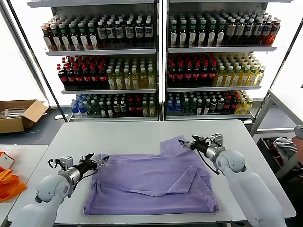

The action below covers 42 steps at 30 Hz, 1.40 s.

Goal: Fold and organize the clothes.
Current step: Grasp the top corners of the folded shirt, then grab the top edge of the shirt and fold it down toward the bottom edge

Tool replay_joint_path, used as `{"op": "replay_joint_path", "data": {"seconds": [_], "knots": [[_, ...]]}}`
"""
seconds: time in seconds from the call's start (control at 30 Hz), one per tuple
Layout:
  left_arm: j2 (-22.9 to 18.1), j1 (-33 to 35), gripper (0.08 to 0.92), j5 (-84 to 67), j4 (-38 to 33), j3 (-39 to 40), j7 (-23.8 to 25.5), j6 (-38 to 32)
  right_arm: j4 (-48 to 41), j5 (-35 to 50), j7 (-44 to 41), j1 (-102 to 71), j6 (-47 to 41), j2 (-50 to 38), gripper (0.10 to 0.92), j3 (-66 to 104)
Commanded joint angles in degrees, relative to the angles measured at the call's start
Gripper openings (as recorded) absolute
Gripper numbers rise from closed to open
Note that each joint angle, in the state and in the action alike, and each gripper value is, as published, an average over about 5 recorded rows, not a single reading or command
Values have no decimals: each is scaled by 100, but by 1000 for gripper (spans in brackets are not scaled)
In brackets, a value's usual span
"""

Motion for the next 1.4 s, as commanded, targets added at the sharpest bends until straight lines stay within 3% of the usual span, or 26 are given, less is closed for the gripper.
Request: {"op": "replay_joint_path", "data": {"seconds": [0.03,0.23,0.67,0.9,1.07,1.4], "knots": [[31,-118,823,105,243,178,-16,-40,-848,-140,-78,563,79,239,818,-564],[76,96,772,154,6,338,-15,-26,-722,-107,-64,388,82,242,697,-573],[96,67,413,198,-47,597,104,-23,-222,84,84,10,100,148,316,-352],[142,-61,213,169,-160,523,134,-37,625,482,393,-319,101,77,126,-37],[229,19,98,166,-503,298,151,-55,1432,835,731,-543,90,-6,108,160],[370,873,88,129,-1729,-457,180,-191,3032,1351,1152,-1520,21,-368,108,855]]}}
